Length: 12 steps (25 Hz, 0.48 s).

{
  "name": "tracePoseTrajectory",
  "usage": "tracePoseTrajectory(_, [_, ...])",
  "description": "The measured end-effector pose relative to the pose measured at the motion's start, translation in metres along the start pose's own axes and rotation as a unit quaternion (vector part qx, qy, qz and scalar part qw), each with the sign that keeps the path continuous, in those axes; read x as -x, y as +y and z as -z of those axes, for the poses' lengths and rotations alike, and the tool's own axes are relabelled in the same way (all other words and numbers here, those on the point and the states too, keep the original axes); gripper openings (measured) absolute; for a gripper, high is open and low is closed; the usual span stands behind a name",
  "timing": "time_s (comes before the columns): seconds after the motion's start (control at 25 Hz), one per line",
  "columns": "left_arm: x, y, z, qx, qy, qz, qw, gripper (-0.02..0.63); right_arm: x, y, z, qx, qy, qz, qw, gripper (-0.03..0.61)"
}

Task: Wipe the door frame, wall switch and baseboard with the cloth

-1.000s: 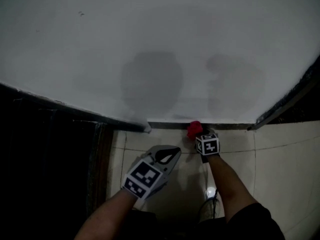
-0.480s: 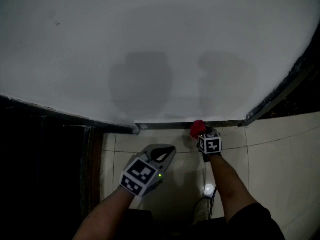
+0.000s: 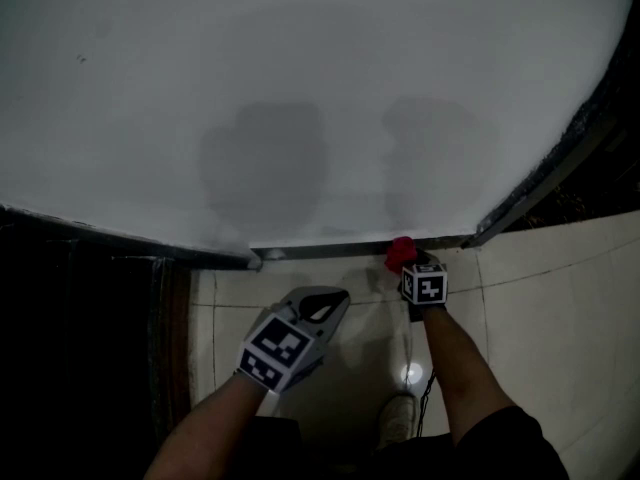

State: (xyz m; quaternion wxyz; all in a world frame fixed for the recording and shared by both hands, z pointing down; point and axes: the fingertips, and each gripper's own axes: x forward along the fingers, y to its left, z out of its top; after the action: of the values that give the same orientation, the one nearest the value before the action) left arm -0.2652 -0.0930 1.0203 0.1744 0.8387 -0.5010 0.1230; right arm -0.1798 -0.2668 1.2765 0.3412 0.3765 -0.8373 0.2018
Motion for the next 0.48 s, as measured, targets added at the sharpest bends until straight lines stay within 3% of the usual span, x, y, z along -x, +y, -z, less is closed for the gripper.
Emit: tracePoseTrajectory(0.48, [-0.014, 0.0, 0.003, -0.002, 0.008, 0.004, 1.0, -0.008, 0.009, -0.044, 0.002, -0.03, -0.003, 0.036, 0.999, 0.057])
